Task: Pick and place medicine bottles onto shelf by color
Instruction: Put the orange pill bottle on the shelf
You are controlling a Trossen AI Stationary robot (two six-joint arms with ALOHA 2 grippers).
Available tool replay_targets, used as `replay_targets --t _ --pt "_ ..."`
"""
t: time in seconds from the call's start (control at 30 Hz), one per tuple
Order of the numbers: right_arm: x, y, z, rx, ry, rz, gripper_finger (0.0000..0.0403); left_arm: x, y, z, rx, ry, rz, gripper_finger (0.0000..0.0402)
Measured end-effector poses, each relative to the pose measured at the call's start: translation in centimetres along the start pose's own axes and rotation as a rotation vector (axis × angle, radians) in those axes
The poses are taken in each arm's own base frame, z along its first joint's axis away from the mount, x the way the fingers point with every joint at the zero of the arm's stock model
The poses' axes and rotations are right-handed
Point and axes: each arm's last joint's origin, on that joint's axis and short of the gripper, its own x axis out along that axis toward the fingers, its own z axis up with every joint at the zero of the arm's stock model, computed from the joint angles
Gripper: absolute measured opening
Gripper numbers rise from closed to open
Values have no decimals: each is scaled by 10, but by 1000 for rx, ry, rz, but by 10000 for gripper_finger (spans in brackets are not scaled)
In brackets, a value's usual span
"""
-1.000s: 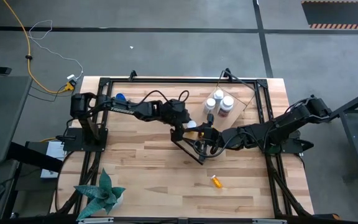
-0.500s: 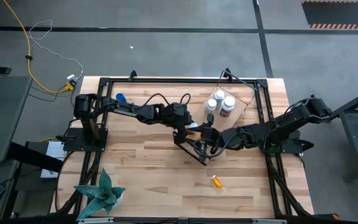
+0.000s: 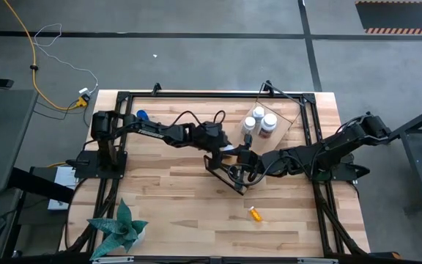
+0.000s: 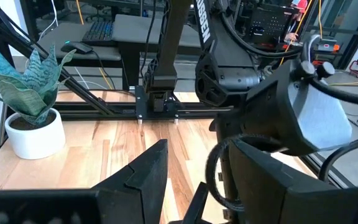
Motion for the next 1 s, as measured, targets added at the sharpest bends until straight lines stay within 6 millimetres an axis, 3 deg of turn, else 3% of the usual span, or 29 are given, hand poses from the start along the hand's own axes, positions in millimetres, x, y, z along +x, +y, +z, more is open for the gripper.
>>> replay_targets --t 0.37,1.0 --pt "0 0 0 -1 1 0 165 -2 15 3 -42 -50 39 252" --pt "0 0 0 -1 1 0 165 -3 14 16 -71 -190 7 252"
